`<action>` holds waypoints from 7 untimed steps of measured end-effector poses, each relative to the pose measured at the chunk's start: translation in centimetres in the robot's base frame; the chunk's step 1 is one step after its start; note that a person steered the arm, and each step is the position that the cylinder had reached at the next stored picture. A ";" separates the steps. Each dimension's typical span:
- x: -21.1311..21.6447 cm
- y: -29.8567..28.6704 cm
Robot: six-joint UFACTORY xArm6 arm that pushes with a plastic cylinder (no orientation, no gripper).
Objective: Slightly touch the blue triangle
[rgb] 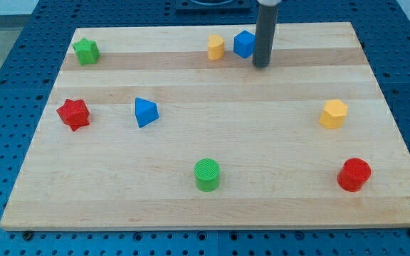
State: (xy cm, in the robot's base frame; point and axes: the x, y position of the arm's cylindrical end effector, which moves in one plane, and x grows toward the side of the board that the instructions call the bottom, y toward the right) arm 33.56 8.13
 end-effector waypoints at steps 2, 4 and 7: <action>11.4 -14.3; 13.6 -26.7; 13.4 -28.0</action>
State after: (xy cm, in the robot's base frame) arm 47.01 -19.87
